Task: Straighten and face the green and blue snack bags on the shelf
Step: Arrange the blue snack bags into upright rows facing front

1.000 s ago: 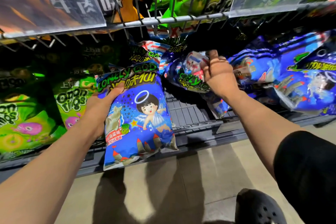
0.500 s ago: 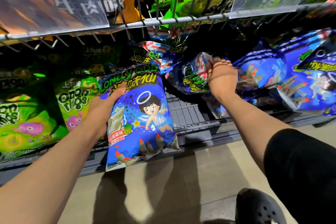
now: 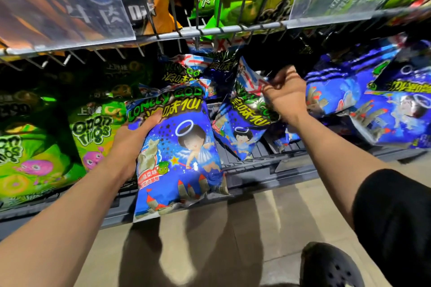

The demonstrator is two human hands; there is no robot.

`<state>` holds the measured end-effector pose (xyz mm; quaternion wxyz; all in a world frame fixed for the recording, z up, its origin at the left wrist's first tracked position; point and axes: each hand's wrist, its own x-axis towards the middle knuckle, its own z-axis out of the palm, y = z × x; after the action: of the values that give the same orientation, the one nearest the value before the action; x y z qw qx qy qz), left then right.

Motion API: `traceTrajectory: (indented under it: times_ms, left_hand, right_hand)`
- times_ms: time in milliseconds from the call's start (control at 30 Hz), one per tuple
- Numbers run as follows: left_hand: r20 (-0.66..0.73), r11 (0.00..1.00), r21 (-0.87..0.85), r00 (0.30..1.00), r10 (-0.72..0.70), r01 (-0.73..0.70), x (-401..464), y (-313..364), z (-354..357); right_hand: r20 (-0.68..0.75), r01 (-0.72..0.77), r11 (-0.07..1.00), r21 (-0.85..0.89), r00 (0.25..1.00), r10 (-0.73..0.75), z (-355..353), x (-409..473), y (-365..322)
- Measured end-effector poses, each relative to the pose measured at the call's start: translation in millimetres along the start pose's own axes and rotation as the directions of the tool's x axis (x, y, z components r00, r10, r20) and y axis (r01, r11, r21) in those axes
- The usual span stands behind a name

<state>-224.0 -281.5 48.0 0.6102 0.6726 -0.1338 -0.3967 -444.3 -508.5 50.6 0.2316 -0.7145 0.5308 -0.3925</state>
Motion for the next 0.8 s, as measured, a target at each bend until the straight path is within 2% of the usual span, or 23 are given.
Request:
traceTrajectory:
  times_ms: [67, 167, 233, 267, 333, 400, 467, 600, 733, 800]
  left_hand:
    - [0.002, 1.0, -0.004, 1.0, -0.003, 0.003, 0.3, 0.0, 0.9]
    - [-0.004, 1.0, 0.005, 1.0, -0.017, 0.017, -0.5, 1.2, 2.4]
    - [-0.013, 1.0, 0.004, 1.0, -0.02, 0.02, -0.9, 1.8, 4.7]
    - [-0.019, 1.0, 0.003, 1.0, -0.022, 0.022, -1.4, 2.1, 6.2]
    - [-0.016, 1.0, -0.014, 1.0, -0.024, 0.024, -2.3, 2.6, 9.9]
    - [-0.008, 0.998, -0.063, 1.0, -0.011, 0.01, -2.0, 3.6, 13.7]
    - [-0.005, 0.992, -0.128, 1.0, 0.022, -0.022, 1.8, 5.6, 16.9]
    - [-0.044, 0.978, -0.194, 0.997, 0.068, -0.076, 11.3, 13.6, 23.4]
    - [-0.033, 0.97, -0.185, 0.987, 0.155, -0.158, 15.2, 21.7, 39.1]
    - [-0.01, 0.959, -0.205, 0.98, 0.198, -0.196, 15.8, 23.8, 48.6]
  right_hand:
    - [0.11, 0.013, 0.995, 0.104, 0.994, -0.025, -8.9, -4.3, 2.9]
    - [0.35, 0.145, 0.989, -0.04, 0.929, -0.122, -19.0, -6.4, 4.8]
    - [0.317, 0.196, 0.972, -0.126, 0.937, -0.148, -16.2, -3.3, 8.4]
    - [0.252, 0.137, 0.986, -0.09, 0.961, -0.111, -11.8, -1.4, 11.3]
    - [0.099, -0.081, 0.978, 0.192, 0.993, 0.063, -4.7, -2.1, 11.6]
    - [0.057, -0.257, 0.869, 0.424, 0.965, 0.257, 5.0, -8.0, 10.5]
    - [0.03, -0.286, 0.882, 0.375, 0.954, 0.297, 12.8, -10.7, 7.7]
    - [0.249, -0.348, 0.876, 0.334, 0.929, 0.274, 24.9, -9.8, 10.0]
    - [0.215, -0.252, 0.92, 0.3, 0.958, 0.192, 19.3, 6.0, 7.9]
    - [0.216, -0.255, 0.928, 0.272, 0.956, 0.2, 12.0, 23.6, 2.7]
